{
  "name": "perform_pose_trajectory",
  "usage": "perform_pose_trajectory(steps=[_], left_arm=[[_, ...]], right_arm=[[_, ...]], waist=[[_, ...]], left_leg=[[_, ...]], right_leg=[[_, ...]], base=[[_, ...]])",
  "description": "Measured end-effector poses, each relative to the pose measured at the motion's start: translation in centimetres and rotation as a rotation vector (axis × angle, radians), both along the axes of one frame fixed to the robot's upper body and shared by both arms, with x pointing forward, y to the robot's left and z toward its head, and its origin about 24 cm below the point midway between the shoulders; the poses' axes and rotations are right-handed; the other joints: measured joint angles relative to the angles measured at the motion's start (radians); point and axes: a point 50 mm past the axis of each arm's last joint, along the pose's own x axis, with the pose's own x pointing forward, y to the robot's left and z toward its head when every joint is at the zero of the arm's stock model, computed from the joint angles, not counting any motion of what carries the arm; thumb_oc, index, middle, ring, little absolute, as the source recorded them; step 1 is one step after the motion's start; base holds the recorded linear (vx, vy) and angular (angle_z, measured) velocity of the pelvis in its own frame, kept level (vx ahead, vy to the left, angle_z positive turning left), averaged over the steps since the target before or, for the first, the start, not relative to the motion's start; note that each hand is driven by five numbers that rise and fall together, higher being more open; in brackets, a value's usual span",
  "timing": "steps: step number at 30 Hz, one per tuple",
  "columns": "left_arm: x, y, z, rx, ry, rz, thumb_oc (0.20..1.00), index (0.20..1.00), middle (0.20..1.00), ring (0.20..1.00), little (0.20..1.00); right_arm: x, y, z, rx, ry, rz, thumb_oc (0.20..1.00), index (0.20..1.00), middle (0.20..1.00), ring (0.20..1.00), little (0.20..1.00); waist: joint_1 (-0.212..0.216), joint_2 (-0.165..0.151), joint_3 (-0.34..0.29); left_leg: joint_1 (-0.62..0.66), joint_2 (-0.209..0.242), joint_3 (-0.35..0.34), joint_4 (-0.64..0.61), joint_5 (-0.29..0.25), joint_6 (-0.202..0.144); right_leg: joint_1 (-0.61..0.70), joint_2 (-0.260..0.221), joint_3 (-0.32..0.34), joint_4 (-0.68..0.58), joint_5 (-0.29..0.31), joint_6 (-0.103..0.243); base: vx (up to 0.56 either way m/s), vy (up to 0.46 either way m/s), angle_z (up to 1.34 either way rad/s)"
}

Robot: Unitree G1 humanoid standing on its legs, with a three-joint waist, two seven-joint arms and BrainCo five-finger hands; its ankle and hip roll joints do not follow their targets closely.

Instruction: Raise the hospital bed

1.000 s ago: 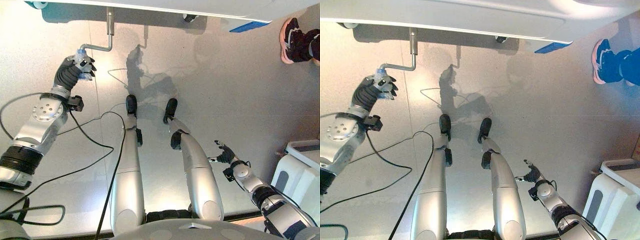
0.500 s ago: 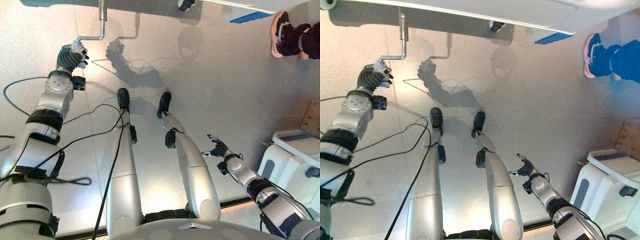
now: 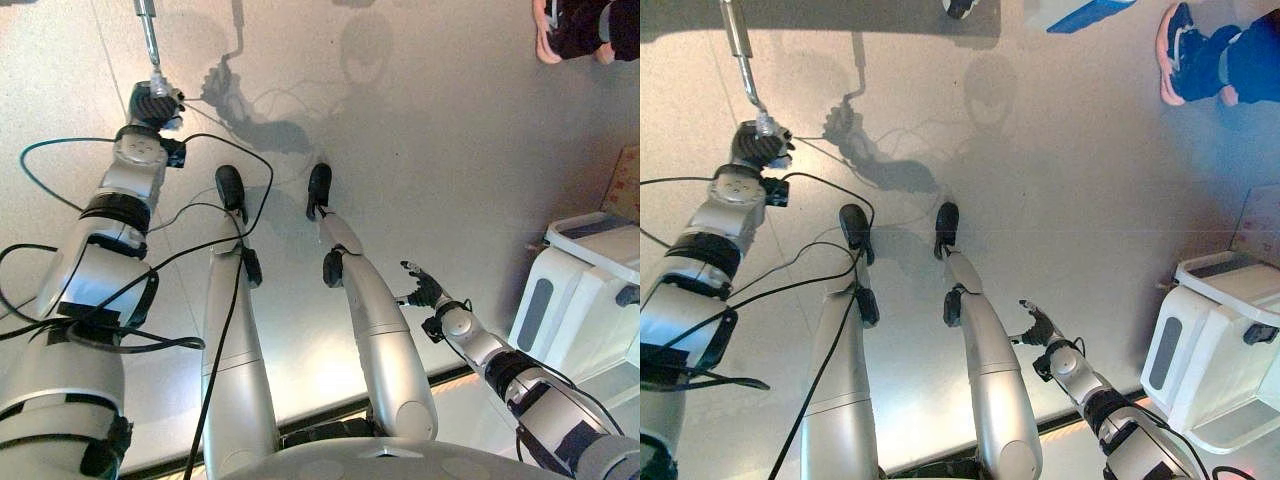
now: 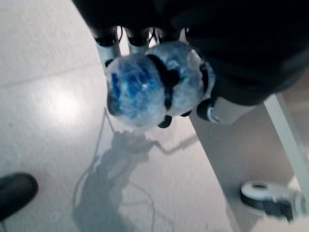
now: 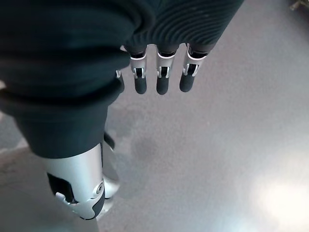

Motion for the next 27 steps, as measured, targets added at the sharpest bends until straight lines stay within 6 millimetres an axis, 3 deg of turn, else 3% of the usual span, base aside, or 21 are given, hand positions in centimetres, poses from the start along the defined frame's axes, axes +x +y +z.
perform_pose_trajectory(steps=[4, 8, 14, 20, 26, 27], left_arm=[[0.7, -3.6, -0.4, 0.029, -0.009, -0.109, 0.2, 0.2, 0.2, 0.2, 0.2], [0.5, -5.7, -1.5, 0.051, 0.003, -0.176, 0.2, 0.2, 0.2, 0.2, 0.2], [-0.7, -7.3, -1.9, -0.021, -0.051, -0.287, 0.2, 0.2, 0.2, 0.2, 0.2], [-2.7, -6.9, -2.3, -0.07, -0.04, -0.376, 0.2, 0.2, 0.2, 0.2, 0.2], [-4.9, -4.8, -2.4, -0.12, -0.02, -0.415, 0.2, 0.2, 0.2, 0.2, 0.2], [-5.9, -4.2, -2.1, -0.11, -0.007, -0.44, 0.2, 0.2, 0.2, 0.2, 0.2]], right_arm=[[0.0, 0.2, -0.1, 0.003, -0.003, -0.006, 1.0, 1.0, 1.0, 1.0, 1.0], [0.1, 0.2, 0.0, -0.001, -0.008, -0.011, 1.0, 1.0, 1.0, 1.0, 1.0], [-0.1, 0.1, 0.0, -0.019, -0.013, -0.013, 1.0, 1.0, 1.0, 1.0, 1.0], [-0.4, -0.3, -0.4, -0.047, 0.003, -0.016, 1.0, 1.0, 1.0, 1.0, 1.0], [-1.2, -1.5, -1.1, -0.07, 0.043, -0.05, 1.0, 1.0, 1.0, 1.0, 1.0], [-1.5, -2.0, -1.3, -0.074, 0.053, -0.075, 1.0, 1.0, 1.0, 1.0, 1.0]], waist=[[-0.013, -0.001, -0.001], [-0.014, -0.004, -0.003], [-0.009, -0.005, -0.003], [-0.005, -0.005, -0.003], [0.039, 0.0, 0.0], [0.022, 0.001, 0.0]], left_leg=[[0.013, -0.004, 0.02, -0.01, 0.006, 0.009], [0.073, -0.011, 0.068, -0.041, 0.009, 0.015], [0.133, -0.025, 0.083, -0.101, 0.039, 0.007], [0.231, -0.045, 0.088, -0.196, 0.08, -0.002], [0.302, -0.043, 0.106, -0.215, 0.081, -0.004], [0.301, -0.044, 0.103, -0.215, 0.081, -0.004]], right_leg=[[-0.005, -0.003, 0.018, 0.012, -0.002, 0.002], [-0.004, -0.015, 0.066, 0.051, -0.016, 0.013], [0.003, -0.029, 0.075, 0.088, -0.037, 0.003], [0.054, -0.041, 0.078, 0.086, -0.043, 0.001], [0.106, -0.046, 0.082, 0.09, -0.05, -0.006], [0.108, -0.046, 0.075, 0.092, -0.051, -0.007]], base=[[-0.03, -0.102, 0.0], [-0.02, -0.121, -0.11], [-0.01, -0.135, 0.04], [0.01, -0.091, 0.07], [0.01, -0.013, -0.05], [0.0, 0.028, 0.06]])
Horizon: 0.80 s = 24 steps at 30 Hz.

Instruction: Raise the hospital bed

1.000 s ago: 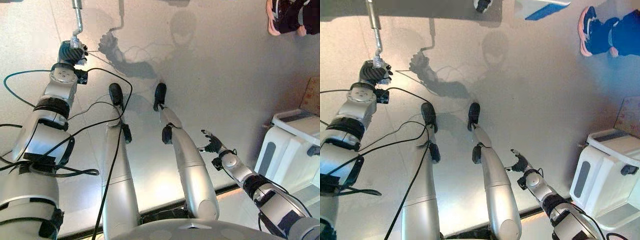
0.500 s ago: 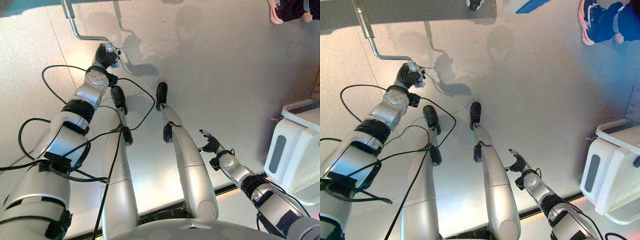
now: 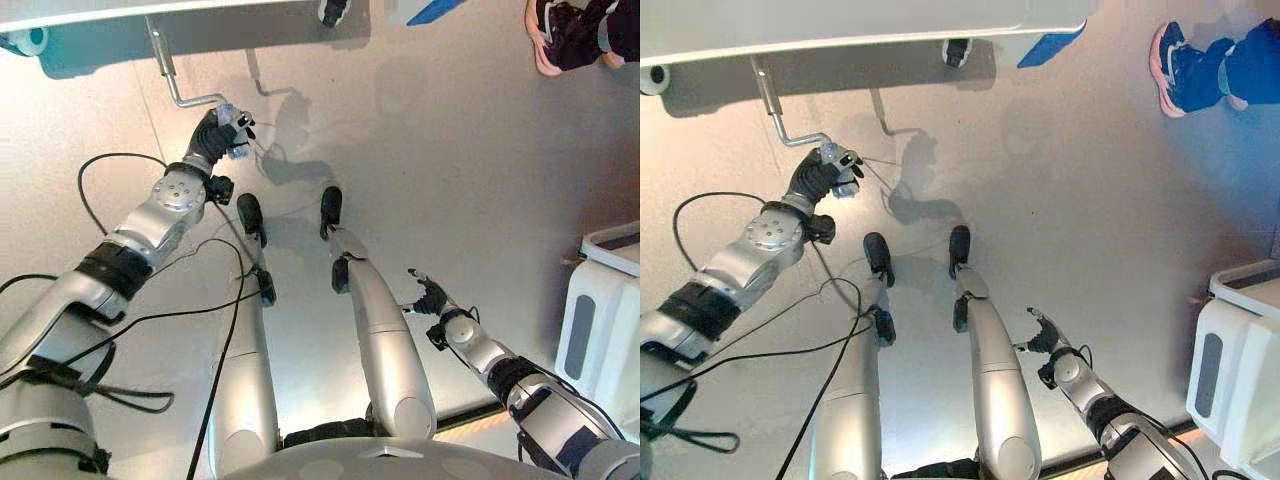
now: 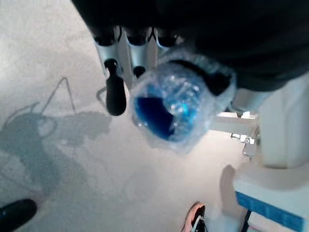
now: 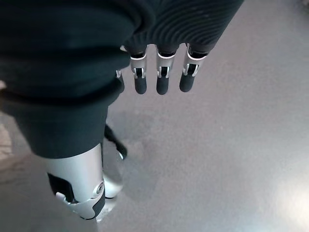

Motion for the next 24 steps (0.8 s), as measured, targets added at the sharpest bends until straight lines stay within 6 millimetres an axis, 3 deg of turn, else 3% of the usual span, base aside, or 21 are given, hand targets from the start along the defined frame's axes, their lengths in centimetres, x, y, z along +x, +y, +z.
perform_pose_trajectory(steps=[6, 13, 24], left_arm=[[-2.9, 3.5, 1.3, -0.032, -0.002, -0.001, 0.2, 0.2, 0.2, 0.2, 0.2], [-5.0, 5.4, 0.4, -0.163, -0.006, 0.02, 0.2, 0.2, 0.2, 0.2, 0.2], [-4.3, 5.6, -0.8, -0.288, -0.104, 0.083, 0.2, 0.2, 0.2, 0.2, 0.2]], right_arm=[[-1.6, -1.5, -1.0, -0.006, 0.051, -0.05, 1.0, 1.0, 1.0, 1.0, 1.0], [-1.8, -1.7, -1.0, 0.032, 0.051, -0.066, 1.0, 1.0, 1.0, 1.0, 1.0], [-1.6, -2.0, -0.7, 0.038, 0.039, -0.083, 1.0, 1.0, 1.0, 1.0, 1.0]], waist=[[0.037, 0.014, 0.009], [0.051, 0.034, 0.022], [0.081, 0.046, 0.025]], left_leg=[[0.013, -0.008, -0.024, -0.006, -0.001, -0.003], [0.008, -0.011, -0.061, -0.004, -0.009, -0.012], [-0.027, 0.018, -0.134, 0.046, -0.039, -0.051]], right_leg=[[0.024, -0.011, -0.024, -0.003, -0.01, 0.004], [0.052, -0.014, -0.065, -0.028, -0.019, 0.003], [0.095, 0.016, -0.139, -0.074, -0.022, 0.002]], base=[[0.01, 0.07, 0.09], [0.01, 0.107, 0.09], [0.03, 0.102, 0.06]])
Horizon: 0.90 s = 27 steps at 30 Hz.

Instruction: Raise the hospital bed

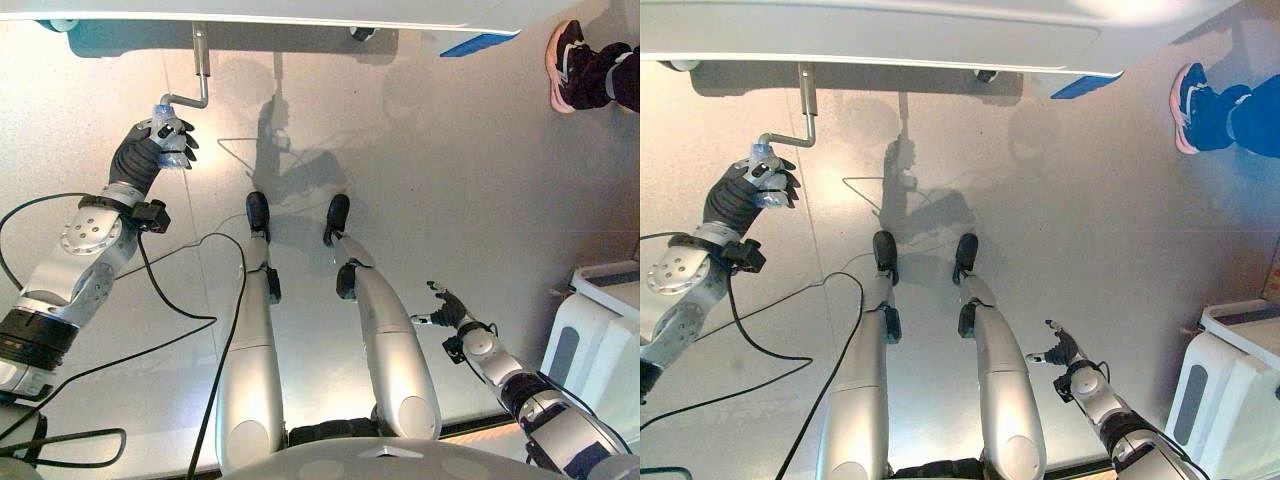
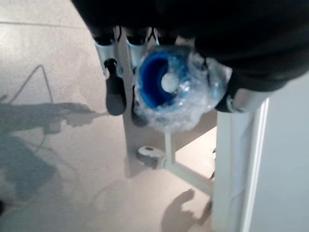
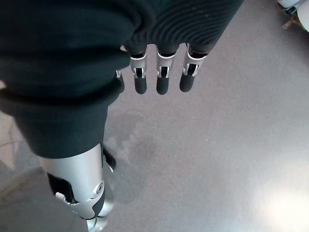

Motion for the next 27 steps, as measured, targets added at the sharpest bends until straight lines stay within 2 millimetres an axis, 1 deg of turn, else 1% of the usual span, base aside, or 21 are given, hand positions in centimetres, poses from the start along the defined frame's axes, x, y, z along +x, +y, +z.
perform_pose_trajectory(steps=[1, 2, 3, 4, 5, 6, 7, 8, 9, 10, 11, 13, 14, 15, 16, 18, 19, 22, 23, 26, 27], left_arm=[[0.2, 0.1, 0.5, 0.037, -0.019, 0.016, 0.2, 0.2, 0.2, 0.2, 0.2], [0.3, 0.1, 0.7, 0.052, -0.026, 0.019, 0.2, 0.2, 0.2, 0.2, 0.2], [0.7, 0.1, 0.6, 0.057, -0.039, 0.036, 0.2, 0.2, 0.2, 0.2, 0.2], [1.8, 0.5, 0.2, 0.042, -0.045, 0.085, 0.2, 0.2, 0.2, 0.2, 0.2], [2.3, 0.9, 0.1, 0.038, -0.039, 0.121, 0.2, 0.2, 0.2, 0.2, 0.2], [2.7, 1.2, 0.8, 0.06, -0.057, 0.152, 0.2, 0.2, 0.2, 0.2, 0.2], [2.9, 1.1, 1.1, 0.058, -0.066, 0.153, 0.2, 0.2, 0.2, 0.2, 0.2], [3.7, 1.1, 1.3, 0.058, -0.07, 0.181, 0.2, 0.2, 0.2, 0.2, 0.2], [4.6, 1.3, 1.3, 0.069, -0.049, 0.218, 0.2, 0.2, 0.2, 0.2, 0.2], [5.0, 1.5, 1.4, 0.068, -0.04, 0.24, 0.2, 0.2, 0.2, 0.2, 0.2], [5.9, 1.7, 1.5, 0.076, -0.01, 0.285, 0.2, 0.2, 0.2, 0.2, 0.2], [6.8, 2.1, 1.5, 0.1, 0.039, 0.332, 0.2, 0.2, 0.2, 0.2, 0.2], [7.1, 2.3, 1.3, 0.124, 0.064, 0.354, 0.2, 0.2, 0.2, 0.2, 0.2], [7.3, 2.5, 1.3, 0.147, 0.082, 0.369, 0.2, 0.2, 0.2, 0.2, 0.2], [7.8, 2.4, 1.7, 0.169, 0.1, 0.388, 0.2, 0.2, 0.2, 0.2, 0.2], [8.3, 2.4, 1.7, 0.193, 0.143, 0.418, 0.2, 0.2, 0.2, 0.2, 0.2], [8.4, 2.2, 1.7, 0.197, 0.153, 0.419, 0.2, 0.2, 0.2, 0.2, 0.2], [8.7, 1.9, 2.0, 0.196, 0.165, 0.433, 0.2, 0.2, 0.2, 0.2, 0.2], [9.0, 1.5, 1.9, 0.216, 0.173, 0.438, 0.2, 0.2, 0.2, 0.2, 0.2], [9.2, 1.1, 2.3, 0.279, 0.175, 0.441, 0.2, 0.2, 0.2, 0.2, 0.2], [9.5, 0.2, 2.0, 0.307, 0.178, 0.43, 0.2, 0.2, 0.2, 0.2, 0.2]], right_arm=[[0.0, 0.0, 0.0, 0.0, -0.001, -0.001, 1.0, 1.0, 1.0, 1.0, 1.0], [0.0, 0.0, 0.0, 0.0, -0.001, -0.001, 1.0, 1.0, 1.0, 1.0, 1.0], [0.0, -0.1, 0.1, -0.001, -0.002, -0.001, 1.0, 1.0, 1.0, 1.0, 1.0], [0.1, -0.1, 0.1, -0.004, -0.002, 0.0, 1.0, 1.0, 1.0, 1.0, 1.0], [0.2, 0.0, 0.2, -0.002, -0.006, 0.002, 1.0, 1.0, 1.0, 1.0, 1.0], [0.4, 0.2, 0.4, 0.004, -0.022, 0.01, 1.0, 1.0, 1.0, 1.0, 1.0], [0.5, 0.2, 0.5, 0.004, -0.024, 0.011, 1.0, 1.0, 1.0, 1.0, 1.0], [0.6, 0.2, 0.5, 0.003, -0.026, 0.013, 1.0, 1.0, 1.0, 1.0, 1.0], [0.9, 0.6, 0.7, 0.004, -0.035, 0.028, 1.0, 1.0, 1.0, 1.0, 1.0], [1.1, 0.6, 0.8, 0.001, -0.037, 0.034, 1.0, 1.0, 1.0, 1.0, 1.0], [1.4, 1.1, 1.0, 0.0, -0.045, 0.055, 1.0, 1.0, 1.0, 1.0, 1.0], [1.9, 1.5, 1.3, -0.001, -0.056, 0.076, 1.0, 1.0, 1.0, 1.0, 1.0], [2.0, 1.6, 1.4, 0.001, -0.06, 0.075, 1.0, 1.0, 1.0, 1.0, 1.0], [2.2, 1.6, 1.4, 0.0, -0.063, 0.08, 1.0, 1.0, 1.0, 1.0, 1.0], [2.3, 1.9, 1.5, 0.001, -0.069, 0.089, 1.0, 1.0, 1.0, 1.0, 1.0], [2.6, 2.4, 1.7, -0.003, -0.079, 0.11, 1.0, 1.0, 1.0, 1.0, 1.0], [2.8, 2.6, 1.8, -0.002, -0.086, 0.117, 1.0, 1.0, 1.0, 1.0, 1.0], [2.8, 2.9, 1.8, -0.004, -0.086, 0.132, 1.0, 1.0, 1.0, 1.0, 1.0], [2.8, 3.1, 1.7, -0.001, -0.082, 0.139, 1.0, 1.0, 1.0, 1.0, 1.0], [3.0, 3.6, 1.8, 0.007, -0.087, 0.149, 1.0, 1.0, 1.0, 1.0, 1.0], [2.9, 3.8, 1.7, 0.009, -0.086, 0.152, 1.0, 1.0, 1.0, 1.0, 1.0]], waist=[[0.003, 0.001, 0.0], [0.003, 0.001, 0.0], [0.002, 0.002, -0.002], [0.02, 0.002, -0.001], [0.025, 0.002, -0.002], [0.025, 0.001, -0.002], [0.025, 0.0, -0.002], [0.032, -0.001, -0.003], [0.022, -0.005, -0.003], [0.024, -0.006, -0.003], [0.01, -0.012, -0.003], [-0.015, -0.015, -0.005], [-0.018, -0.018, -0.007], [-0.027, -0.021, -0.008], [-0.046, -0.024, -0.011], [-0.057, -0.034, -0.017], [-0.073, -0.036, -0.018], [-0.096, -0.04, -0.021], [-0.099, -0.047, -0.026], [-0.105, -0.048, -0.026], [-0.114, -0.048, -0.027]], left_leg=[[-0.014, 0.007, -0.01, 0.013, -0.003, 0.0], [-0.018, 0.008, -0.015, 0.015, -0.002, 0.0], [-0.034, 0.011, -0.023, 0.028, -0.007, -0.005], [-0.048, 0.016, -0.024, 0.057, -0.022, -0.005], [-0.06, 0.024, -0.029, 0.071, -0.027, -0.003], [-0.086, 0.027, -0.037, 0.084, -0.028, -0.005], [-0.097, 0.027, -0.04, 0.086, -0.028, -0.005], [-0.116, 0.028, -0.041, 0.097, -0.027, -0.004], [-0.138, 0.029, -0.045, 0.107, -0.027, -0.004], [-0.144, 0.029, -0.048, 0.111, -0.027, -0.003], [-0.161, 0.028, -0.05, 0.118, -0.026, -0.002], [-0.178, 0.028, -0.05, 0.129, -0.027, 0.005], [-0.182, 0.028, -0.047, 0.133, -0.029, 0.008], [-0.188, 0.029, -0.045, 0.138, -0.031, 0.014], [-0.201, 0.03, -0.039, 0.146, -0.034, 0.017], [-0.226, 0.031, -0.025, 0.159, -0.037, 0.027], [-0.24, 0.031, -0.019, 0.169, -0.04, 0.03], [-0.261, 0.032, -0.003, 0.177, -0.043, 0.038], [-0.267, 0.033, 0.007, 0.172, -0.043, 0.038], [-0.281, 0.031, 0.014, 0.173, -0.042, 0.043], [-0.28, 0.034, 0.021, 0.172, -0.041, 0.044]], right_leg=[[0.0, 0.009, -0.002, -0.002, -0.001, -0.001], [-0.001, 0.011, -0.002, -0.003, -0.002, -0.002], [0.001, 0.018, -0.002, -0.01, -0.001, -0.004], [-0.001, 0.026, -0.005, -0.01, 0.001, -0.009], [-0.006, 0.031, -0.007, -0.01, 0.002, -0.009], [-0.019, 0.034, -0.018, -0.014, 0.003, -0.011], [-0.027, 0.036, -0.02, -0.016, 0.004, -0.013], [-0.038, 0.038, -0.021, -0.02, 0.012, -0.024], [-0.048, 0.041, -0.024, -0.026, 0.016, -0.027], [-0.051, 0.041, -0.025, -0.028, 0.02, -0.027], [-0.062, 0.043, -0.027, -0.035, 0.026, -0.022], [-0.066, 0.044, -0.027, -0.047, 0.04, -0.023], [-0.068, 0.044, -0.025, -0.051, 0.044, -0.021], [-0.07, 0.044, -0.024, -0.054, 0.047, -0.019], [-0.081, 0.045, -0.018, -0.056, 0.054, -0.017], [-0.108, 0.045, -0.001, -0.055, 0.06, -0.009], [-0.122, 0.044, 0.006, -0.054, 0.064, -0.006], [-0.146, 0.042, 0.021, -0.054, 0.073, 0.0], [-0.162, 0.043, 0.033, -0.054, 0.077, 0.002], [-0.178, 0.039, 0.043, -0.053, 0.084, 0.004], [-0.182, 0.041, 0.048, -0.052, 0.084, 0.004]], base=[[0.02, 0.058, 0.13], [0.04, 0.088, 0.17], [0.05, 0.105, 0.03], [0.03, 0.047, -0.04], [0.03, 0.053, -0.05], [0.02, 0.036, 0.04], [0.04, 0.061, 0.08], [0.03, 0.037, 0.04], [0.03, 0.037, 0.0], [0.0, 0.0, 0.0], [0.0, 0.0, 0.0], [0.01, 0.043, -0.01], [0.01, 0.04, -0.07], [0.0, 0.038, -0.11], [0.0, 0.024, -0.12], [0.0, 0.007, -0.17], [-0.02, 0.003, -0.18], [-0.03, -0.025, -0.12], [-0.02, -0.044, -0.14], [-0.02, -0.06, -0.08], [-0.03, -0.097, -0.04]])
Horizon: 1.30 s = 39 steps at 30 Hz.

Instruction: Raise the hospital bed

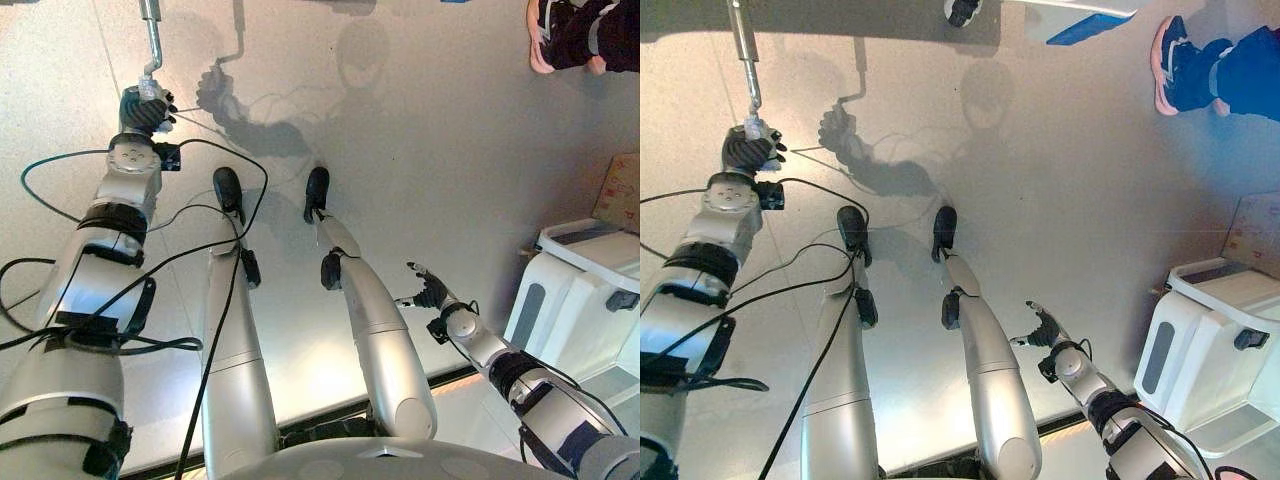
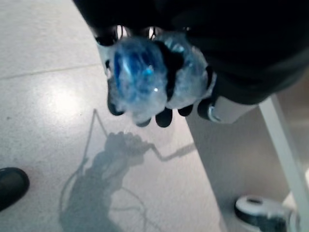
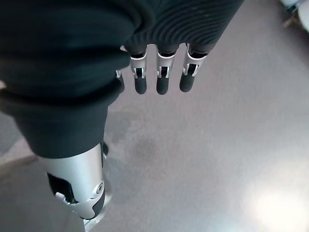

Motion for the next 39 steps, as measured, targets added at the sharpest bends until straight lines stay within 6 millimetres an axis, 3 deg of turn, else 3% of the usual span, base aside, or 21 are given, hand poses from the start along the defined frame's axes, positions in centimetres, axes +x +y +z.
perform_pose_trajectory(steps=[7, 8, 10, 14, 20, 22, 23, 26, 31, 36, 39], left_arm=[[1.0, -4.2, -0.8, 0.071, 0.026, -0.099, 0.2, 0.2, 0.2, 0.2, 0.2], [1.1, -5.5, -0.7, 0.105, 0.018, -0.153, 0.2, 0.2, 0.2, 0.2, 0.2], [0.3, -7.9, -1.2, 0.134, -0.021, -0.28, 0.2, 0.2, 0.2, 0.2, 0.2], [-1.4, -8.9, -1.4, 0.079, -0.069, -0.4, 0.2, 0.2, 0.2, 0.2, 0.2], [-4.0, -7.4, -1.6, 0.002, -0.066, -0.488, 0.2, 0.2, 0.2, 0.2, 0.2], [-4.7, -6.2, -1.9, -0.02, -0.042, -0.483, 0.2, 0.2, 0.2, 0.2, 0.2], [-5.9, -4.7, -1.9, -0.031, -0.026, -0.481, 0.2, 0.2, 0.2, 0.2, 0.2], [-6.8, -3.6, -1.6, -0.033, -0.006, -0.499, 0.2, 0.2, 0.2, 0.2, 0.2], [-8.8, -1.7, -1.5, -0.131, -0.032, -0.488, 0.2, 0.2, 0.2, 0.2, 0.2], [-10.0, 0.3, -1.9, -0.176, -0.053, -0.424, 0.2, 0.2, 0.2, 0.2, 0.2], [-9.9, 0.1, -2.2, -0.203, -0.067, -0.424, 0.2, 0.2, 0.2, 0.2, 0.2]], right_arm=[[0.0, 1.0, -0.2, 0.012, 0.0, 0.011, 1.0, 1.0, 1.0, 1.0, 1.0], [0.0, 1.0, -0.2, 0.012, -0.002, 0.011, 1.0, 1.0, 1.0, 1.0, 1.0], [0.0, 1.0, -0.2, 0.01, 0.001, 0.01, 1.0, 1.0, 1.0, 1.0, 1.0], [-0.1, 0.6, -0.3, -0.005, 0.004, 0.001, 1.0, 1.0, 1.0, 1.0, 1.0], [-0.7, -0.2, -0.9, -0.024, 0.034, -0.033, 1.0, 1.0, 1.0, 1.0, 1.0], [-1.4, -0.8, -1.5, -0.032, 0.064, -0.055, 1.0, 1.0, 1.0, 1.0, 1.0], [-1.8, -1.3, -1.7, -0.03, 0.078, -0.073, 1.0, 1.0, 1.0, 1.0, 1.0], [-3.3, -2.6, -2.7, -0.043, 0.134, -0.114, 1.0, 1.0, 1.0, 1.0, 1.0], [-4.5, -3.4, -3.5, -0.028, 0.174, -0.161, 1.0, 1.0, 1.0, 1.0, 1.0], [-4.6, -3.3, -3.5, -0.02, 0.176, -0.154, 1.0, 1.0, 1.0, 1.0, 1.0], [-4.5, -3.2, -3.5, -0.015, 0.169, -0.151, 1.0, 1.0, 1.0, 1.0, 1.0]], waist=[[-0.008, -0.009, -0.006], [-0.012, -0.009, -0.006], [-0.005, -0.01, -0.006], [0.002, -0.01, -0.006], [0.012, -0.009, -0.006], [0.031, -0.009, -0.006], [0.034, -0.009, -0.006], [0.056, -0.007, -0.005], [0.055, 0.004, 0.003], [0.063, 0.014, 0.009], [0.071, 0.018, 0.011]], left_leg=[[0.024, 0.0, 0.045, -0.002, -0.002, 0.013], [0.044, -0.001, 0.061, -0.01, 0.0, 0.016], [0.079, -0.007, 0.078, -0.02, 0.001, 0.018], [0.135, -0.022, 0.093, -0.054, 0.014, 0.021], [0.245, -0.04, 0.113, -0.161, 0.059, 0.014], [0.29, -0.037, 0.12, -0.179, 0.058, 0.011], [0.313, -0.037, 0.12, -0.196, 0.062, 0.006], [0.334, -0.036, 0.118, -0.212, 0.066, -0.001], [0.339, -0.041, 0.091, -0.215, 0.069, -0.004], [0.345, -0.046, 0.065, -0.219, 0.07, -0.008], [0.347, -0.046, 0.052, -0.22, 0.068, -0.012]], right_leg=[[-0.02, -0.011, 0.047, 0.039, -0.005, 0.006], [-0.02, -0.012, 0.063, 0.057, -0.013, 0.009], [-0.012, -0.021, 0.079, 0.088, -0.027, 0.013], [-0.003, -0.043, 0.09, 0.136, -0.054, 0.011], [0.053, -0.052, 0.095, 0.13, -0.06, 0.004], [0.085, -0.052, 0.094, 0.125, -0.061, 0.002], [0.104, -0.052, 0.092, 0.119, -0.064, 0.0], [0.118, -0.05, 0.087, 0.12, -0.072, -0.004], [0.136, -0.055, 0.058, 0.121, -0.079, -0.01], [0.156, -0.066, 0.017, 0.121, -0.091, -0.009], [0.165, -0.066, 0.005, 0.12, -0.098, -0.007]], base=[[-0.02, -0.095, -0.09], [-0.02, -0.129, -0.04], [-0.01, -0.134, -0.03], [0.0, -0.118, 0.07], [0.0, -0.112, 0.04], [0.01, -0.097, -0.1], [0.0, -0.046, -0.02], [0.0, -0.018, 0.03], [0.01, -0.003, 0.1], [0.01, 0.046, 0.12], [0.01, 0.094, 0.1]])
